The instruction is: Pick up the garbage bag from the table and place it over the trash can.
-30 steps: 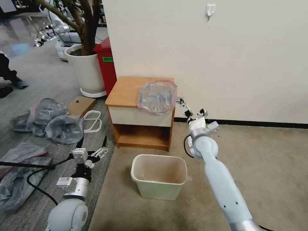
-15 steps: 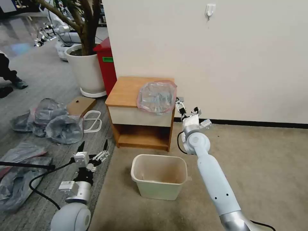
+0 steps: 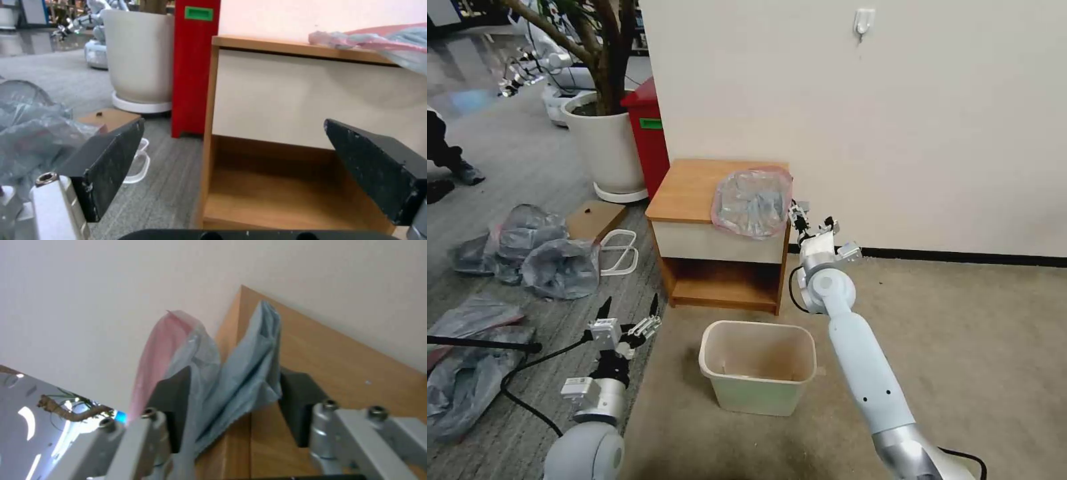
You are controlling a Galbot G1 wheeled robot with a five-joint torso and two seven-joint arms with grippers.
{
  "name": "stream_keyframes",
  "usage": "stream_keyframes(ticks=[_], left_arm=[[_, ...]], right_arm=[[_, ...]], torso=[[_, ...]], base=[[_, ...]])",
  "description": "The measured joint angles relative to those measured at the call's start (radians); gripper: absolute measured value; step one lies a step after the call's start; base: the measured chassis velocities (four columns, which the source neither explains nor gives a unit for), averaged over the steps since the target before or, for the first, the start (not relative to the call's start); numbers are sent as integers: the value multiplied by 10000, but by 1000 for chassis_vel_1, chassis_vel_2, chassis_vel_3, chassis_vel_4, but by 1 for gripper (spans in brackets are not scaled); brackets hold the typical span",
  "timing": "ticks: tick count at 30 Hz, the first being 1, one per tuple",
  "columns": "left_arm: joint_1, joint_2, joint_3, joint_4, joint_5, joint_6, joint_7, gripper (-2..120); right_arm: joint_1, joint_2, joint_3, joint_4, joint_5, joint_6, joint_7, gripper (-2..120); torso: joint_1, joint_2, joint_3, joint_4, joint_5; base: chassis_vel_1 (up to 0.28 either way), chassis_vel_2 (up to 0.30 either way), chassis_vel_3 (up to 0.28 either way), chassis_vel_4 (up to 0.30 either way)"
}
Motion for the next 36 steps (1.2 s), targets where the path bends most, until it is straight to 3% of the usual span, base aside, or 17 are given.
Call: stream_keyframes(ticks=[12,23,28,36], left_arm=[[-84,-52,89,122,34,-11,-18,100],[5,38,-136,119,25,-43,-56,100],[162,71,-412,118,-73,-183,-64,100],[-37,135,-1508,111,-859,-204,-88,100]], right_arm=[[35,-6,-57,-12,-131,96,-110,0],[-162,-163,-343,364,-157,192,-64,0],[-895,-433,-814,1652,-252,282,921,0],[-2974,-1184,-2084,4659,-772,144,3065,0]], torso=[[-1,0,0,0,0],[-1,0,-1,0,0],[0,0,-1,1,0],[0,1,-2,0,0]], base=[[0,0,0,0],[0,0,0,0],[0,0,0,0],[0,0,0,0]])
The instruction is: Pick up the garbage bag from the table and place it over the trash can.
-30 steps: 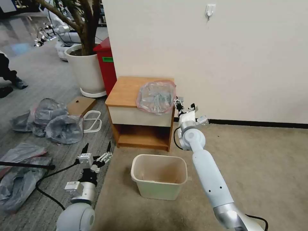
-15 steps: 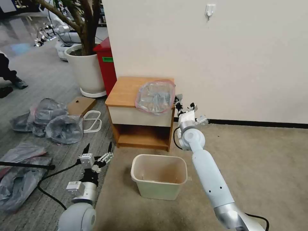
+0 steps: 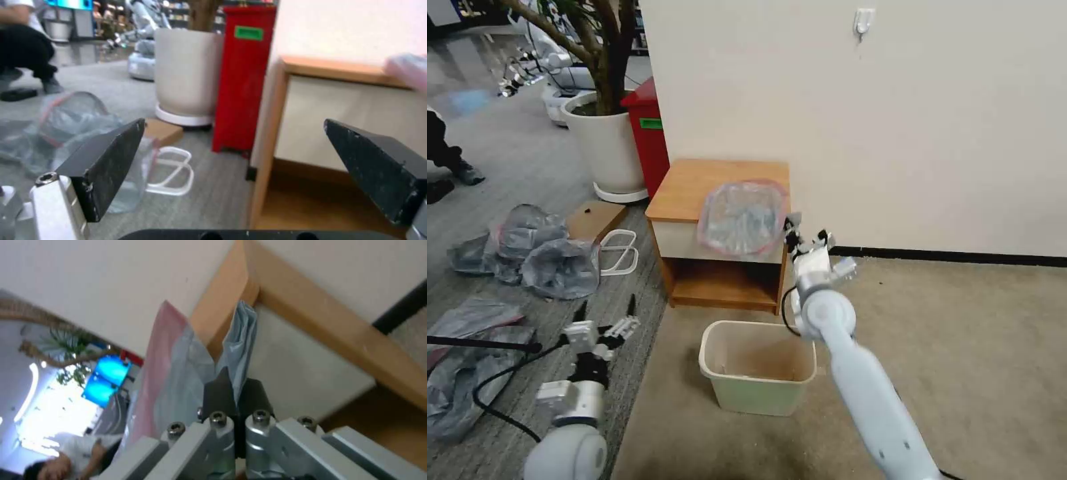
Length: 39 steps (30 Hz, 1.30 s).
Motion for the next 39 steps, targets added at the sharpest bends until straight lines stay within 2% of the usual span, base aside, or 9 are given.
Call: stream_keyframes(ticks=[7,11,17,30,32,35,36,39], left_arm=[[12,109,-387,71,-308,6,-21,100],[54,35,-361,101,-315,0,-21,100],[57,-21,-106,73,-257,-1,-21,100],[-95,-58,545,79,73,10,-24,100],[-95,-34,589,79,93,13,-24,100],[-98,23,711,79,162,24,-24,100],[-98,23,711,79,162,24,-24,100],[-104,61,795,64,198,36,-24,100]], right_arm=[[-1256,-467,-1021,1302,-741,114,934,0],[-2029,-787,-1453,1727,-1183,-145,1278,0],[-2973,-1306,-1905,1509,-1979,-559,1494,0],[-3435,-1437,-1888,1312,-2504,-594,1463,0],[-3449,-1421,-1887,1321,-2503,-607,1459,4],[-3438,-1360,-1928,1344,-2588,-637,1504,17],[-3438,-1360,-1928,1344,-2588,-637,1504,17],[-3383,-1321,-1949,1353,-2766,-638,1652,30]], torso=[[0,0,0,1,-1],[0,0,0,1,0],[0,0,1,0,1],[0,0,1,0,0],[0,0,1,0,0],[0,0,2,0,0],[0,0,2,0,0],[-1,0,2,0,0]], base=[[0,0,0,0],[0,0,0,0],[0,0,0,0],[0,0,0,0],[0,0,0,0],[0,0,0,0],[0,0,0,0],[0,0,0,0]])
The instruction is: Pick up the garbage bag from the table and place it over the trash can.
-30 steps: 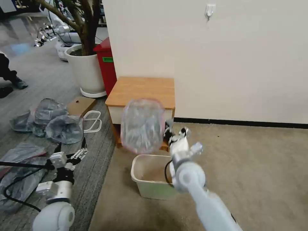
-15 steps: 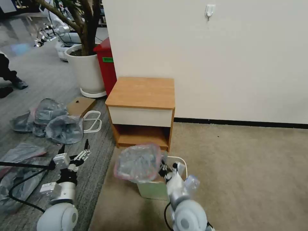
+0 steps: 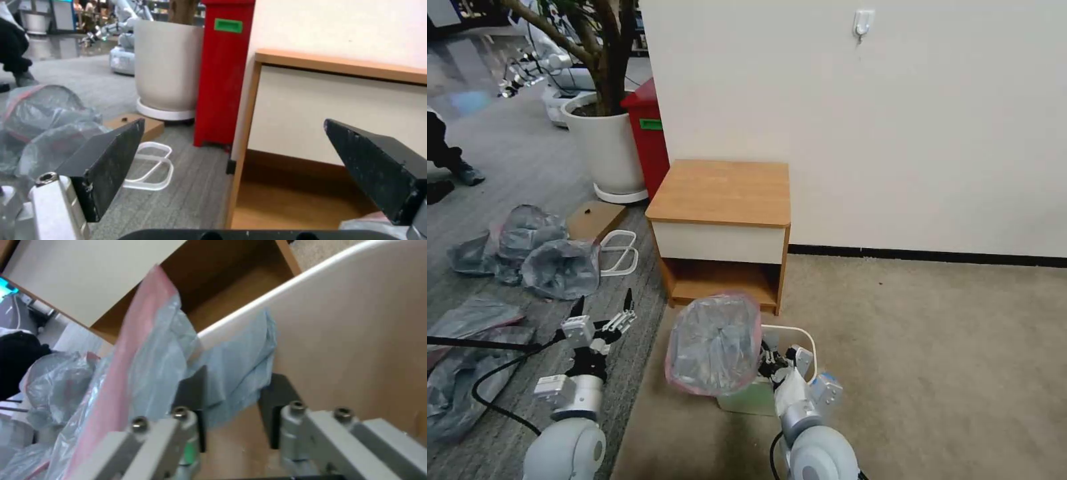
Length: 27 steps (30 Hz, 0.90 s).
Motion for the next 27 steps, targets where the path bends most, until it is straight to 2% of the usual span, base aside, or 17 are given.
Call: stream_keyframes(ticks=[1,5,6,12,13,16,17,19,21,25,27], left_arm=[[0,0,0,0,0,0,0,100],[-43,92,168,-26,53,13,0,100],[-43,92,168,-26,53,13,0,100],[-259,221,661,-65,188,-157,-91,100],[-259,221,661,-65,188,-157,-91,100],[-306,423,1049,-246,168,66,-37,100],[-306,423,1049,-246,168,66,-37,100],[-369,701,1448,-409,0,295,57,100],[-403,878,1657,-507,-215,408,145,100],[-646,1642,2529,-633,-1098,658,1022,100],[-732,1739,2674,-578,-1108,724,1038,100]], right_arm=[[0,0,0,0,0,0,0,30],[-2,2,-4,142,-245,-26,308,50],[-2,2,-4,142,-245,-26,308,50],[-284,-105,145,564,-624,-162,837,76],[-284,-105,145,564,-624,-162,837,76],[-611,-246,342,1104,-865,-206,1030,90],[-611,-246,342,1104,-865,-206,1030,90],[-925,-382,655,1629,-1149,-206,1045,98],[-1049,-407,830,1847,-1303,-181,1010,99],[-1614,-34,1936,2614,-2373,234,200,100],[-1688,55,2082,2713,-2443,287,121,100]], torso=[[0,0,0,0,0],[0,0,0,1,0],[0,0,0,1,0],[1,0,0,0,-1],[1,0,0,0,-1],[0,0,0,1,0],[0,0,0,1,0],[0,-2,0,1,0],[0,-1,0,0,-1],[0,-1,-1,0,2],[0,-1,0,0,1]], base=[[0,0,0,0],[0,0,0,0],[0,0,0,0],[0,0,0,0],[0,0,0,0],[0,0,0,0],[0,0,0,0],[0,0,0,0],[0,0,0,0],[0,0,0,0],[0,0,0,0]])
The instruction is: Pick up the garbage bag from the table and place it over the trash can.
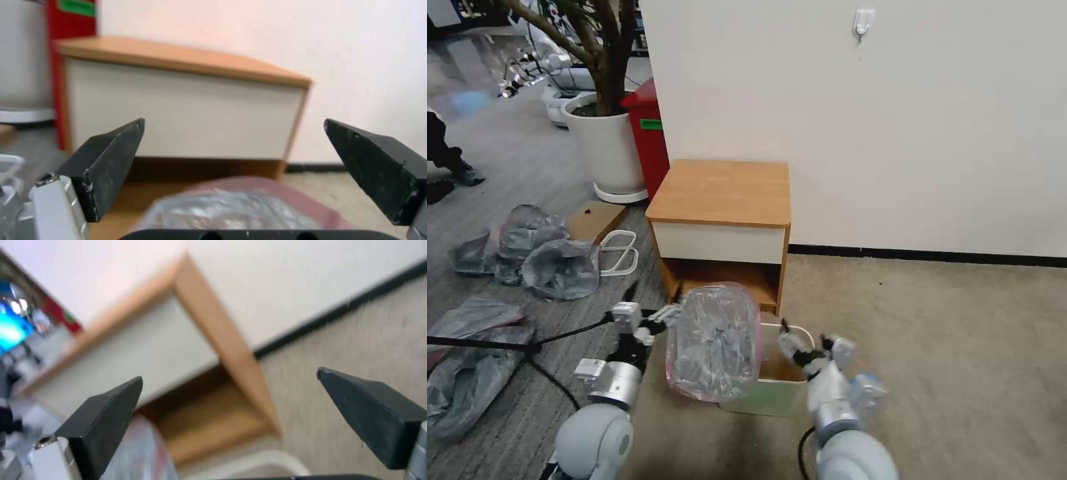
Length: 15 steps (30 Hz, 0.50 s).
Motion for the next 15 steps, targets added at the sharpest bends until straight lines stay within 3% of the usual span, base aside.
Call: stream_keyframes(ticks=[3,5,6,7,8,9,11,12,13,15], left_arm=[[-190,167,315,107,229,387,-432,100],[-352,232,529,136,656,896,-1137,100],[-525,239,771,113,961,1608,-1852,100],[-764,164,923,-27,1032,3049,-2298,100],[-764,164,923,-27,1032,3049,-2298,100],[-1054,37,995,-196,963,4472,-2482,100],[-1511,-89,1156,-433,818,6547,-2607,100],[-1511,-89,1156,-433,818,6547,-2607,100],[-1668,-113,1190,-528,808,7362,-2652,100],[-1746,-96,1246,-627,824,7895,-2707,100]], right_arm=[[-203,212,364,248,-79,126,-153,100],[-413,343,696,388,-92,250,-261,100],[-613,427,989,489,-101,390,-341,100],[-837,485,1244,555,-103,573,-406,100],[-837,485,1244,555,-103,573,-406,100],[-1033,517,1435,568,-121,784,-475,100],[-1338,556,1653,564,-313,1174,-641,100],[-1338,556,1653,564,-313,1174,-641,100],[-1422,577,1701,561,-367,1293,-682,100],[-1509,619,1793,522,-397,1409,-723,100]], torso=[[0,0,0,-1,-2],[0,0,0,1,0],[0,0,-1,0,-1],[0,0,0,0,-2],[0,0,0,0,-2],[0,0,0,0,-1],[0,0,0,-2,-1],[0,0,0,-2,-1],[0,0,0,-2,0],[0,0,0,-1,-1]], base=[[0,0,0,0],[0,0,0,0],[0,0,0,0],[0,0,0,0],[0,0,0,0],[0,0,0,0],[0,0,0,0],[0,0,0,0],[0,0,0,0],[0,0,0,0]])
